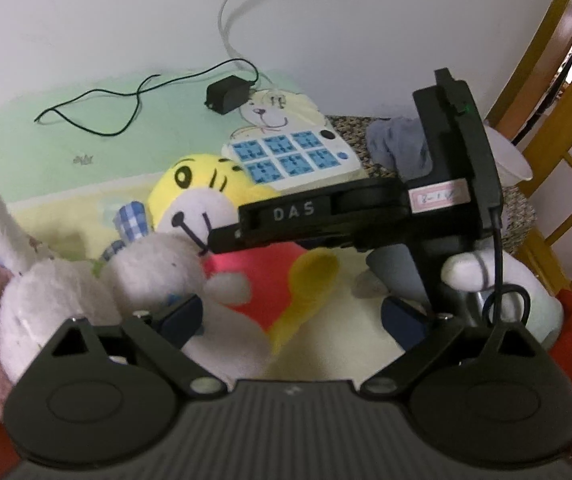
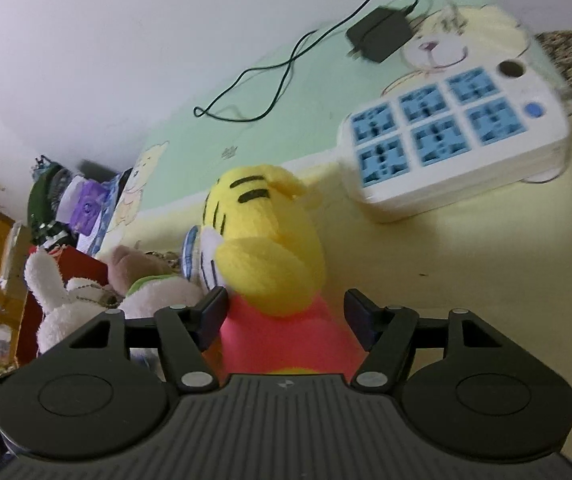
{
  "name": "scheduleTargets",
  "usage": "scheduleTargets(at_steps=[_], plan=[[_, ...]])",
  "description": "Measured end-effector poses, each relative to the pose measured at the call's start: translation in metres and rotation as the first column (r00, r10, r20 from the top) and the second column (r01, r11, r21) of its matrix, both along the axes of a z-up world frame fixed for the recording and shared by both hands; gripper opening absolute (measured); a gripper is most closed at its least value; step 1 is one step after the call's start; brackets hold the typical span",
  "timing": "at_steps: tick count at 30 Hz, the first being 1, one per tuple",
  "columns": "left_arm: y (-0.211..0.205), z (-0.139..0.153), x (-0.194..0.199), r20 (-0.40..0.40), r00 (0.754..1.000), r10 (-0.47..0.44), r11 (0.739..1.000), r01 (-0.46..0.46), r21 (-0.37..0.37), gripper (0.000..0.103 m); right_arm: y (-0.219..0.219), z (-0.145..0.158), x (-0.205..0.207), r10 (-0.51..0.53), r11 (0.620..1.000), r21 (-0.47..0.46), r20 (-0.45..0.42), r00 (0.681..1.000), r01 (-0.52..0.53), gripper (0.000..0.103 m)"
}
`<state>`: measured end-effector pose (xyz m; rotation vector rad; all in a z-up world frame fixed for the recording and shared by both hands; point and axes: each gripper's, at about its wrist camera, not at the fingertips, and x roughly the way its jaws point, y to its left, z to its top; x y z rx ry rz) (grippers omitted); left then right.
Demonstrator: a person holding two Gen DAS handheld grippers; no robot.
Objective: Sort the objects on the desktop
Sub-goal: 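Grasp the yellow tiger plush in pink shirt with the right tool, then lift the tiger plush and carry it toward the red box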
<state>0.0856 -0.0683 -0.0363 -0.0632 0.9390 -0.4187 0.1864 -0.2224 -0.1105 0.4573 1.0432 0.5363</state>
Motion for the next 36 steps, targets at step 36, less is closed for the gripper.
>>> scheduleTargets(at_steps=[36], plan=[[-0.071, -0.042, -0.070, -0.129, 0.916, -0.379, 0.925, 0.371, -0.083, 0.103, -0.108, 0.018, -0.185, -0.433, 0.896, 0.044, -0.125, 0.892, 0.441, 0.042]])
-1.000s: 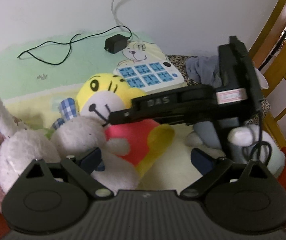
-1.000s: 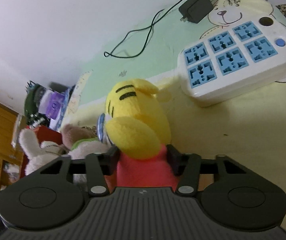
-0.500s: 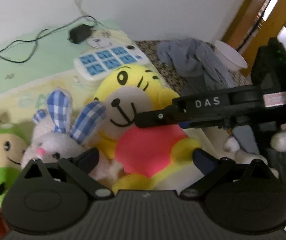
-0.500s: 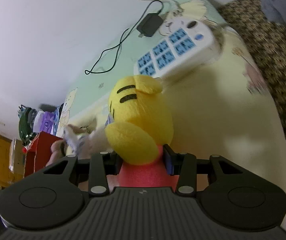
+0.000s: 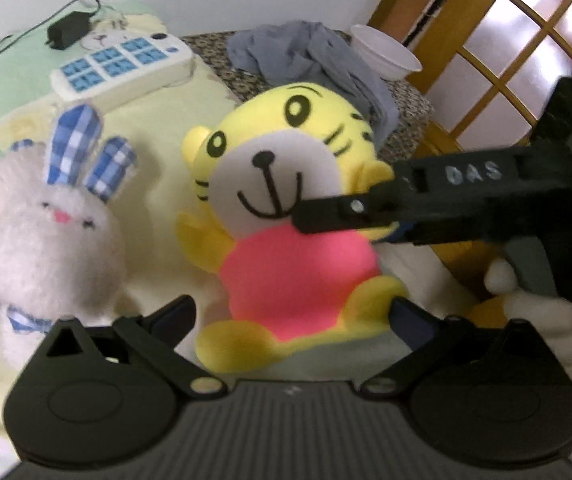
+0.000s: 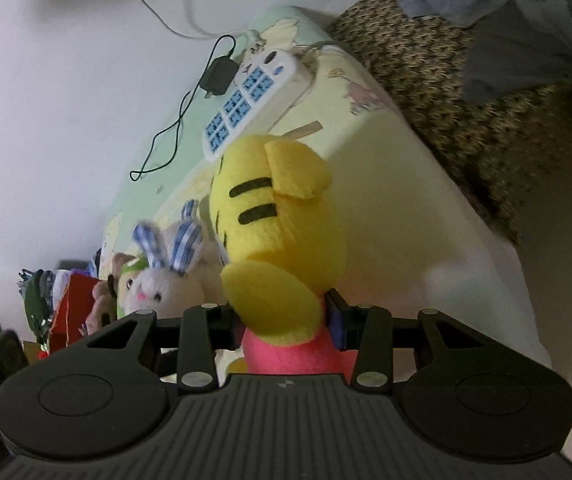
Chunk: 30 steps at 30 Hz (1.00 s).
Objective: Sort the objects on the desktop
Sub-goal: 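Lift the tiger plush and carry it toward the red box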
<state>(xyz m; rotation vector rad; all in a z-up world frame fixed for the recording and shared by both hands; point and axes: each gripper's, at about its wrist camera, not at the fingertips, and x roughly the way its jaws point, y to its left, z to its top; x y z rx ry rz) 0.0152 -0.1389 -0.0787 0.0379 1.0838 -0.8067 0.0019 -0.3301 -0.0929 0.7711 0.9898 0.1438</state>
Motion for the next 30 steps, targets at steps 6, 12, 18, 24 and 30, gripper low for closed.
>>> scheduleTargets(at_steps=[6, 12, 18, 24, 30], plan=[[-0.003, 0.004, -0.019, -0.001, 0.997, -0.078, 0.995, 0.078, -0.068, 0.103, -0.001, 0.007, -0.035, -0.028, 1.000, 0.010, 0.005, 1.000, 0.028, 0.041], [0.013, 0.011, -0.040, 0.011, 0.995, -0.101, 0.988, 0.101, -0.120, 0.102, 0.015, 0.017, -0.052, 0.016, 0.999, 0.031, 0.004, 1.000, -0.016, 0.040], [0.051, 0.033, -0.057, 0.040, 0.997, -0.070, 0.982, 0.076, -0.173, 0.102, 0.035, 0.030, -0.059, 0.084, 0.995, 0.048, 0.019, 0.996, -0.084, 0.040], [0.097, 0.062, -0.065, 0.101, 0.994, -0.050, 0.976, 0.070, -0.209, 0.101, 0.071, 0.055, -0.061, 0.151, 0.987, 0.047, 0.078, 0.986, -0.155, 0.040], [0.166, 0.088, -0.070, 0.143, 0.990, 0.022, 0.972, 0.012, -0.234, 0.101, 0.126, 0.073, -0.052, 0.191, 0.978, 0.058, 0.124, 0.974, -0.199, 0.040]])
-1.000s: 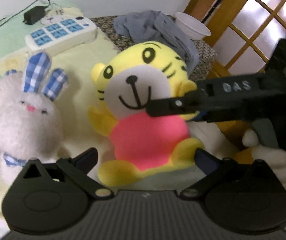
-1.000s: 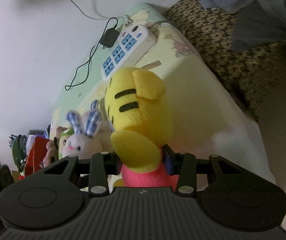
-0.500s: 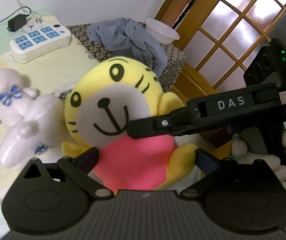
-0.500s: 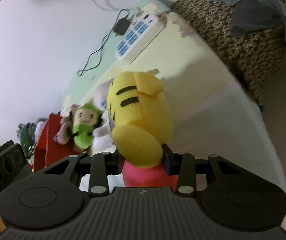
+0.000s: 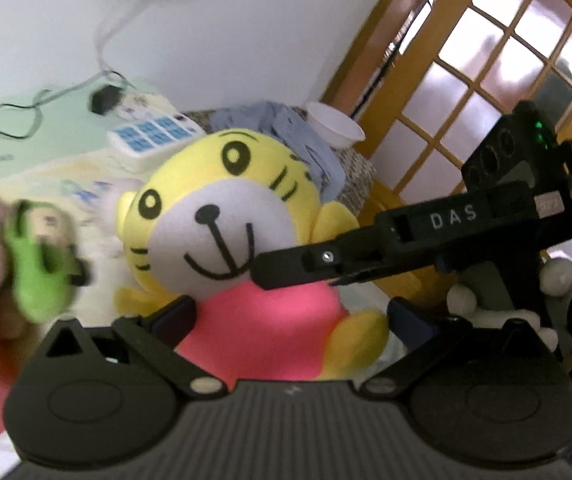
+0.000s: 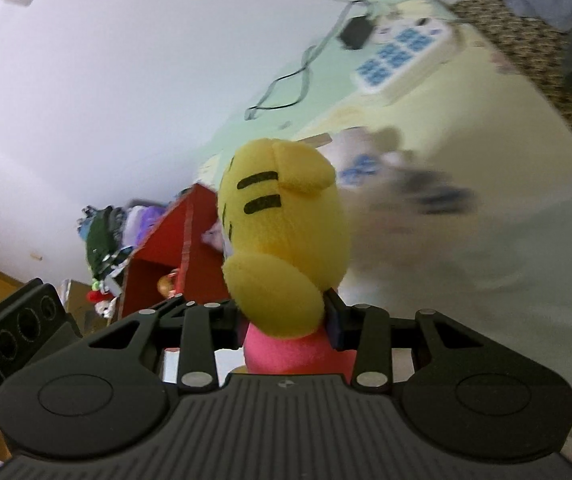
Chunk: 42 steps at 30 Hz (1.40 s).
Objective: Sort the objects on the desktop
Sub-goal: 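Lift the tiger plush and carry it toward the red box, then lower the tiger plush into the red box and open the right tool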
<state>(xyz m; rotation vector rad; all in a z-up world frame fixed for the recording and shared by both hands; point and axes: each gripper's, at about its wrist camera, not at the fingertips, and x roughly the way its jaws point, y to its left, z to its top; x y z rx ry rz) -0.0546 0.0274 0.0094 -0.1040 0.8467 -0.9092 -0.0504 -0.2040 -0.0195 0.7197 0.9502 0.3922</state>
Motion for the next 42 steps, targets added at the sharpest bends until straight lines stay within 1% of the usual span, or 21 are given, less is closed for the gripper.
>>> scheduleTargets(at_steps=[7, 13, 14, 15, 16, 19, 25, 31, 34, 36, 38, 41, 42], plan=[[0.083, 0.027, 0.001, 0.075, 0.992, 0.105, 0.994, -0.103, -0.026, 0.100, 0.073, 0.020, 0.020, 0.077, 0.996, 0.035, 0.061, 0.995, -0.080, 0.040], [0.141, 0.043, 0.007, 0.159, 0.971, 0.179, 0.984, -0.179, -0.017, 0.100, 0.128, 0.034, 0.044, 0.130, 0.990, 0.042, 0.126, 0.983, -0.136, 0.040], [0.151, 0.045, 0.009, 0.167, 0.967, 0.194, 0.981, -0.194, -0.016, 0.100, 0.138, 0.036, 0.050, 0.137, 0.989, 0.045, 0.135, 0.981, -0.144, 0.040], [0.159, 0.046, 0.011, 0.173, 0.963, 0.206, 0.978, -0.207, -0.014, 0.100, 0.157, 0.039, 0.058, 0.149, 0.986, 0.047, 0.150, 0.977, -0.158, 0.040], [0.168, 0.046, 0.013, 0.177, 0.959, 0.220, 0.975, -0.222, -0.011, 0.100, 0.157, 0.039, 0.058, 0.149, 0.986, 0.047, 0.150, 0.977, -0.158, 0.040], [0.196, 0.044, 0.020, 0.179, 0.948, 0.264, 0.963, -0.269, 0.003, 0.100, 0.186, 0.039, 0.074, 0.173, 0.981, 0.058, 0.155, 0.973, -0.183, 0.040], [0.238, 0.035, 0.034, 0.167, 0.923, 0.346, 0.931, -0.360, 0.058, 0.100, 0.243, 0.024, 0.098, 0.215, 0.971, 0.078, 0.125, 0.969, -0.225, 0.040], [0.269, 0.017, 0.052, 0.125, 0.895, 0.427, 0.887, -0.442, 0.134, 0.098, 0.288, 0.000, 0.119, 0.251, 0.960, 0.107, 0.075, 0.965, -0.258, 0.040], [0.281, 0.004, 0.058, 0.107, 0.879, 0.466, 0.859, -0.478, 0.183, 0.098, 0.303, -0.018, 0.127, 0.253, 0.959, 0.126, 0.014, 0.967, -0.253, 0.040], [0.293, -0.004, 0.065, 0.093, 0.869, 0.487, 0.842, -0.495, 0.217, 0.097, 0.311, -0.030, 0.132, 0.259, 0.957, 0.142, -0.026, 0.966, -0.253, 0.040], [0.296, -0.011, 0.066, 0.084, 0.860, 0.503, 0.825, -0.507, 0.250, 0.096, 0.321, -0.038, 0.135, 0.268, 0.954, 0.155, -0.055, 0.962, -0.257, 0.040], [0.301, -0.017, 0.069, 0.096, 0.847, 0.522, 0.799, -0.526, 0.292, 0.096, 0.330, -0.048, 0.139, 0.284, 0.944, 0.204, -0.096, 0.954, -0.261, 0.040], [0.302, -0.019, 0.069, 0.097, 0.845, 0.526, 0.795, -0.529, 0.296, 0.096, 0.332, -0.050, 0.140, 0.289, 0.941, 0.213, -0.107, 0.951, -0.262, 0.040]])
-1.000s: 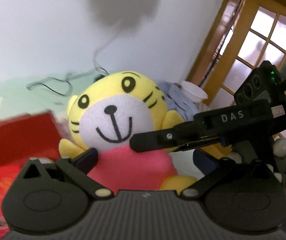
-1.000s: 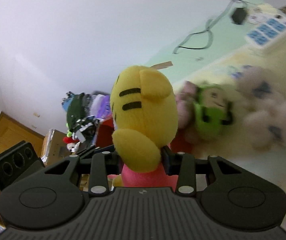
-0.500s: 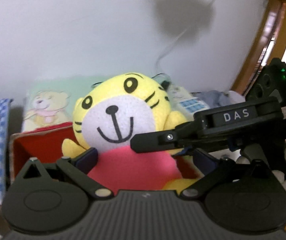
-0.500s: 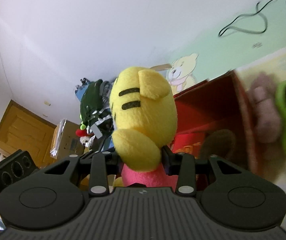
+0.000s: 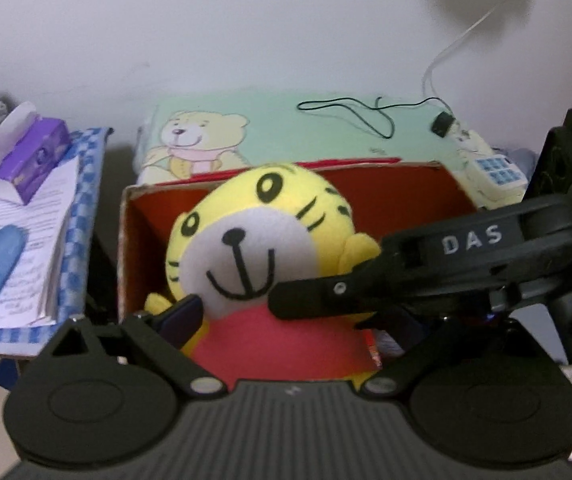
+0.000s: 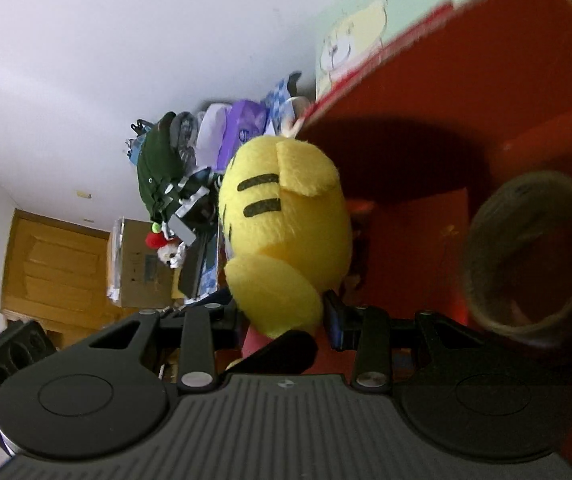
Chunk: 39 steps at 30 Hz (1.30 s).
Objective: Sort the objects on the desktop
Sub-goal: 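Lower the tiger plush into the red box and open the right tool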
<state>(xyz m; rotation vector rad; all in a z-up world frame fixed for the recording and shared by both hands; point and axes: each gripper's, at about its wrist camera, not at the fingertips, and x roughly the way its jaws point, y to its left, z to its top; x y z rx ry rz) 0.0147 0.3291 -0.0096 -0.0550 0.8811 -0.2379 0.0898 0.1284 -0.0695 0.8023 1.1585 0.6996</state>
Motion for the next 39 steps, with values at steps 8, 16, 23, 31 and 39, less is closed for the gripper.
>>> scheduleTargets(at_steps=[8, 16, 23, 31, 39], plan=[[0.005, -0.007, 0.002, -0.026, 0.999, 0.034, 0.999, -0.033, 0.011, 0.095, 0.012, -0.011, 0.010, 0.049, 0.998, -0.034, -0.022, 0.999, -0.050, 0.040], [0.000, -0.018, 0.009, -0.047, 0.998, 0.037, 0.998, -0.035, 0.047, 0.096, 0.008, -0.020, 0.009, 0.056, 0.997, -0.049, -0.038, 0.998, -0.058, 0.042], [0.004, -0.022, 0.012, -0.058, 0.998, 0.039, 0.999, -0.037, 0.039, 0.098, -0.002, -0.008, 0.008, 0.049, 0.997, -0.067, 0.022, 0.999, -0.048, 0.052], [-0.003, -0.022, 0.007, -0.061, 0.997, 0.045, 0.995, -0.040, 0.088, 0.098, -0.016, 0.004, 0.000, 0.015, 0.994, -0.110, 0.090, 0.996, -0.005, 0.031], [-0.006, -0.024, 0.007, -0.075, 0.995, 0.070, 0.989, -0.060, 0.133, 0.098, 0.001, 0.000, 0.001, 0.022, 0.992, -0.126, 0.088, 0.996, -0.011, 0.027]])
